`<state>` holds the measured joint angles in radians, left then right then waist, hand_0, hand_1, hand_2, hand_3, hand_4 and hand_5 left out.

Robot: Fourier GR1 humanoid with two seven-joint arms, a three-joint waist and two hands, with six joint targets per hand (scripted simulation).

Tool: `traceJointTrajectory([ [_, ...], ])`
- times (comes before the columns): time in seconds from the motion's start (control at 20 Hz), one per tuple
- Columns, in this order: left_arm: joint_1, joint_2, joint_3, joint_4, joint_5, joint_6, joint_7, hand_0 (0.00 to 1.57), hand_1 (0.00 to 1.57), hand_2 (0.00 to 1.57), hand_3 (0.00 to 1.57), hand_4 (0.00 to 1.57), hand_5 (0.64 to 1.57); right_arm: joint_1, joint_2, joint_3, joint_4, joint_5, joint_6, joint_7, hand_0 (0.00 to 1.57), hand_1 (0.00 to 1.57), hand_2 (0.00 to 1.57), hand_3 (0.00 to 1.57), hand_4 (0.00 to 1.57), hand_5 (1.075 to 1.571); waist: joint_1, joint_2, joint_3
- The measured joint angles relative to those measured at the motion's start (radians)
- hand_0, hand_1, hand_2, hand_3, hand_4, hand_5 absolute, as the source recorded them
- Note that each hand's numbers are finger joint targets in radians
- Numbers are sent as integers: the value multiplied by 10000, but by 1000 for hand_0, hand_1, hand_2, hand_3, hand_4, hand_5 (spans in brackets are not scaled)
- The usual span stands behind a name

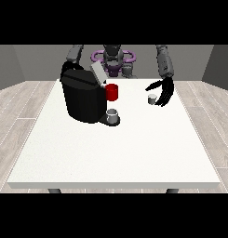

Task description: Insert the coffee pod into the coffee machine and close the lid

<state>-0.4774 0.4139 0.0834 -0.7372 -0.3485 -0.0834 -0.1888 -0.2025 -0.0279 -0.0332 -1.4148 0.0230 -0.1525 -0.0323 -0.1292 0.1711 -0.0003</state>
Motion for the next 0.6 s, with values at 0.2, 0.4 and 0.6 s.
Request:
traceJointTrajectory([
  [0.2,-110,154,-251,372,-593,200,-189,608,608,745,483,0,1571,17,52,44,31,55,-84,63,0,0,0,0,527,1571,-43,-41,-1],
  [0.4,-283,194,-305,747,-1072,725,-557,719,719,851,619,151,1571,1,-1,18,44,37,-28,-45,0,0,0,0,515,1571,-89,17,1],
  [0.6,-530,21,-241,972,-1343,1310,-783,837,837,974,737,391,1571,-63,-26,-192,220,-208,74,-244,0,0,0,0,505,1571,-90,83,1],
])
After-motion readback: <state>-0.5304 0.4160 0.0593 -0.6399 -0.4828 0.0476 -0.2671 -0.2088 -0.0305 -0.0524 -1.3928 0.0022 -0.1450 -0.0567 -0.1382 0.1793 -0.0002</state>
